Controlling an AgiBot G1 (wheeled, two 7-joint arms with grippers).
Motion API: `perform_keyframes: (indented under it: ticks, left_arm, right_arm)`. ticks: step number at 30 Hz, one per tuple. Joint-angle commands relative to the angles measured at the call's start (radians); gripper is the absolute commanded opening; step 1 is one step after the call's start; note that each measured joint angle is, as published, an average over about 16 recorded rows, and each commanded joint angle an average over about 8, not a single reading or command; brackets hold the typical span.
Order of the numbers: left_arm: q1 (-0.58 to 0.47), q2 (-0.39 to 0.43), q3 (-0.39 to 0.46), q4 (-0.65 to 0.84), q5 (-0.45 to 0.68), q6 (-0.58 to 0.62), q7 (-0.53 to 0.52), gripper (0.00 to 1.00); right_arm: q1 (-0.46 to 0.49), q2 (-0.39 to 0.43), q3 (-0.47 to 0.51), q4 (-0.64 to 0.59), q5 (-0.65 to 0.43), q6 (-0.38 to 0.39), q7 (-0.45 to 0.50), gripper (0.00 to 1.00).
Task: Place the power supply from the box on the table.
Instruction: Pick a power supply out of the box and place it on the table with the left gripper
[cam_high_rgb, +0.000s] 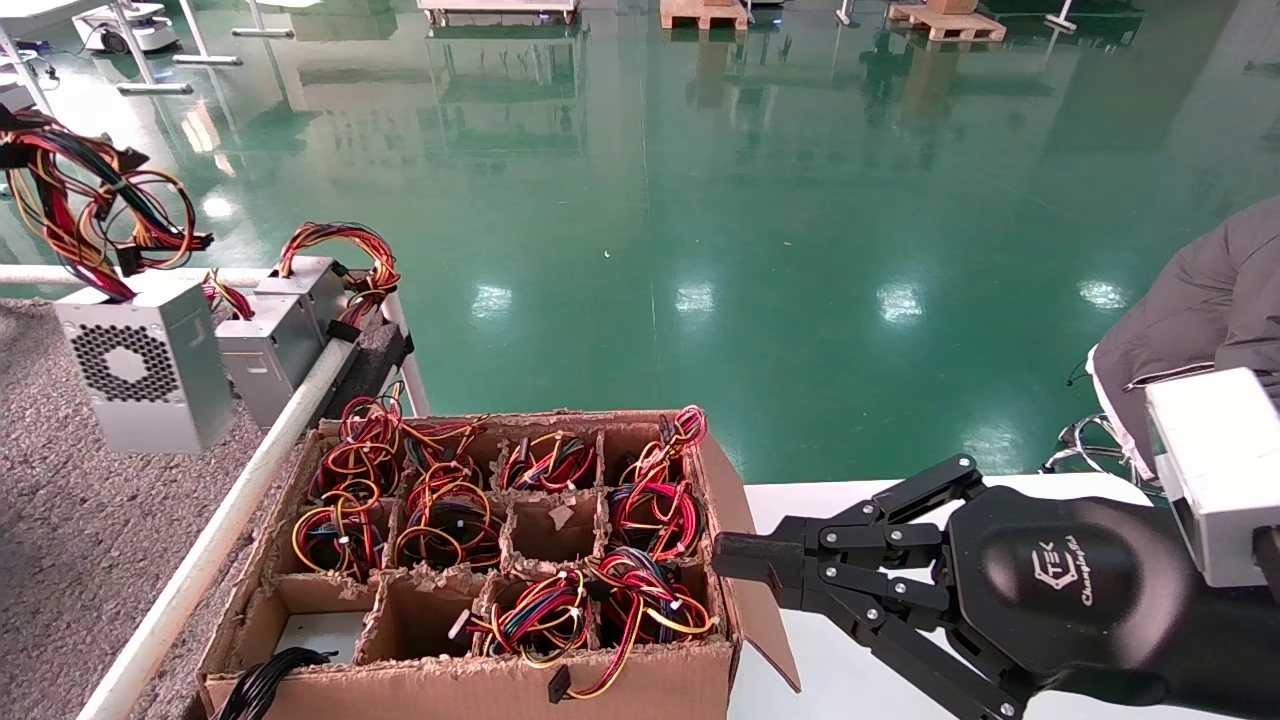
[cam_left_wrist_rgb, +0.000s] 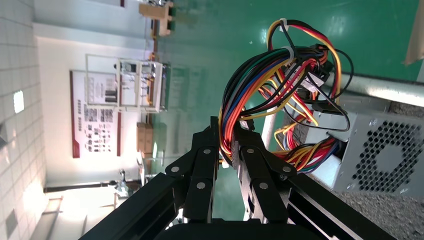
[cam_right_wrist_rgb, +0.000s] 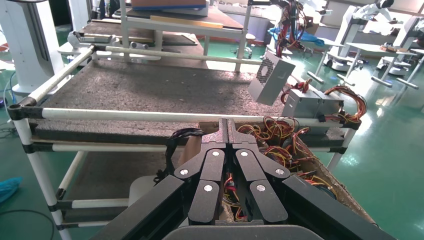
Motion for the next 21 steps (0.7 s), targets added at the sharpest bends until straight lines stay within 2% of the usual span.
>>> perform_keyframes:
  ticks: [1,11,21]
  left_arm:
    - [-0.011,0.012,0.018,0.023,0.021,-0.005,-0.002,0.0]
    - [-0.065,0.073,0.087,0.126,0.086,0.01,-0.001,0.0]
    - [-0.093,0.113,0.121,0.203,0.113,0.024,0.019,0.0]
  right_arm:
    - [0.0,0.0,0.0,0.0,0.0,0.0,0.0,0.0]
    - [0.0,0.0,0.0,0.0,0.0,0.0,0.0,0.0]
    - [0.0,0.0,0.0,0.0,0.0,0.0,0.0,0.0]
